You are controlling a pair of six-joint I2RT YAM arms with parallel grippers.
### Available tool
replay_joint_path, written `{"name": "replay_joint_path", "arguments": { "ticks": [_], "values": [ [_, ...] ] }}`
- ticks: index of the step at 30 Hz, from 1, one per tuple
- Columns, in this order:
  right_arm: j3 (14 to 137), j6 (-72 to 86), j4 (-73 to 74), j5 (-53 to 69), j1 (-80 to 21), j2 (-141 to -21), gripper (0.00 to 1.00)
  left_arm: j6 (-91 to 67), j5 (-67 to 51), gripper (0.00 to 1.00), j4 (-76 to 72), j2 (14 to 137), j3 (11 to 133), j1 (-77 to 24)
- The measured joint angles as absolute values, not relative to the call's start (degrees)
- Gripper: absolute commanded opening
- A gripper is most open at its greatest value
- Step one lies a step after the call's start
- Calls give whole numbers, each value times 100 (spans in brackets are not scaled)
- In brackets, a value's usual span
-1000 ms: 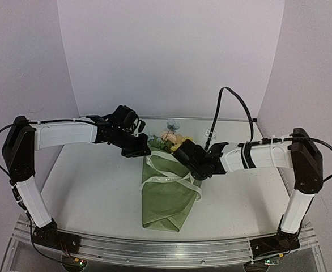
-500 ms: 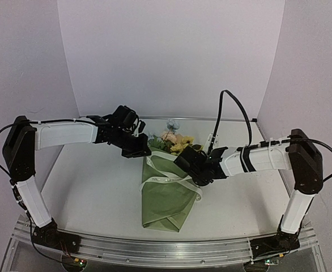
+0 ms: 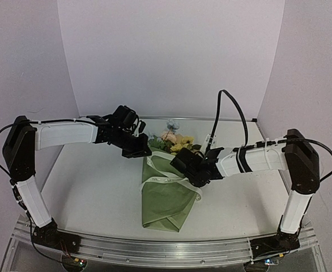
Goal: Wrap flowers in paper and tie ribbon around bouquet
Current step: Cross the ribbon over the folded bouquet.
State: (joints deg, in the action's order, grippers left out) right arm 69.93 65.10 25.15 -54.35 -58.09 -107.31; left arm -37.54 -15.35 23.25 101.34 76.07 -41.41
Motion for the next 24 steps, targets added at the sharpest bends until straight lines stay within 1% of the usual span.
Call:
{"name": "replay_joint_path", "arguments": {
  "ticks": [14,24],
  "values": [
    [6921,6882,2920,-5351,-6110,-10731,0,-3758,-1542,0,2235,10134,7607,-4141],
    [6976,7365,3791,-5272,-6145,-10919,0,-3800,-1544,0,2172,10134,7607,-4141]
  ]
}}
